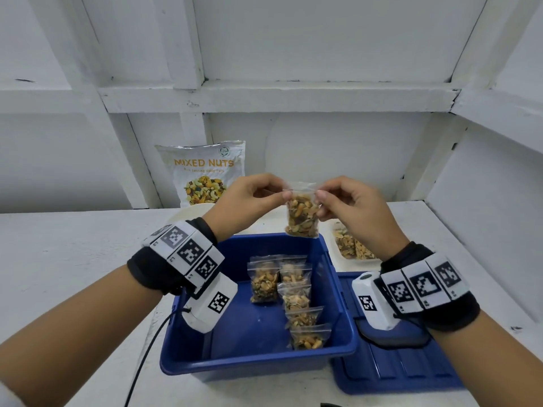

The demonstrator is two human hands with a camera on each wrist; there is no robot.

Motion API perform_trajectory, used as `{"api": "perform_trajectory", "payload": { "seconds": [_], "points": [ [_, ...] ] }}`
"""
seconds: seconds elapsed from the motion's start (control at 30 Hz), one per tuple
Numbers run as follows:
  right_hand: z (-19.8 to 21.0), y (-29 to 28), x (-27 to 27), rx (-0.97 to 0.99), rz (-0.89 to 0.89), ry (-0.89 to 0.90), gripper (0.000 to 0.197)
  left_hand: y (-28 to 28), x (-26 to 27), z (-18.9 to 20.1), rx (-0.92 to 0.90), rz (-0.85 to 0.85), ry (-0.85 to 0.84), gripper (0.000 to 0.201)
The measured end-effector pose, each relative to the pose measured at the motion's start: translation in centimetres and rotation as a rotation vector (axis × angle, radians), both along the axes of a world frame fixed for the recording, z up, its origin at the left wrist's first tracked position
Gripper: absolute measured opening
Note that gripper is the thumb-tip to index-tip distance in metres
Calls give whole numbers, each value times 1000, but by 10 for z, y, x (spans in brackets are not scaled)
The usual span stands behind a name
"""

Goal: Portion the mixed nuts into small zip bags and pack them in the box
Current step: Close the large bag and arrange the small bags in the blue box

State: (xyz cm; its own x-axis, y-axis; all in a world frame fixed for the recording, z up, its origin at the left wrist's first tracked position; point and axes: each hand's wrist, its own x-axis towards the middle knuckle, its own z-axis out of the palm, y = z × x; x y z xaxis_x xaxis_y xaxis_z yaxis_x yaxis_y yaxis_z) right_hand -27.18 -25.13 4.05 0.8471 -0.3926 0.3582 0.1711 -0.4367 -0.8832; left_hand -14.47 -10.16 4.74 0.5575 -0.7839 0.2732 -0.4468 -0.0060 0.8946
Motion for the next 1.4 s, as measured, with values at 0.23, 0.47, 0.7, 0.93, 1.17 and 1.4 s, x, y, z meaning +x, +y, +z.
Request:
{"api": "perform_trajectory", "payload": {
  "seconds": [0.23,0.47,0.7,0.93,1.17,1.4],
  "points": [
    [1,13,6,-8,34,-15,13,12,-1,-6,-127,66,33,13],
    [-12,20,10,-24,-6,-6,11,15,0,-13,-111,174,-180,12],
    [-17,21,9,-17,-41,-18,16,16,1,-15,-78,158,-177,12],
    [-14,21,7,-133,-68,-35,19,15,-2,-13,-70,103,-150,6],
    [-8,25,3,-190,-50,-57,21,13,-3,-13,-77,126,-315,7],
    [-4,26,2,-213,-29,-67,25,11,-7,-9,-92,86,-290,7]
  ]
}}
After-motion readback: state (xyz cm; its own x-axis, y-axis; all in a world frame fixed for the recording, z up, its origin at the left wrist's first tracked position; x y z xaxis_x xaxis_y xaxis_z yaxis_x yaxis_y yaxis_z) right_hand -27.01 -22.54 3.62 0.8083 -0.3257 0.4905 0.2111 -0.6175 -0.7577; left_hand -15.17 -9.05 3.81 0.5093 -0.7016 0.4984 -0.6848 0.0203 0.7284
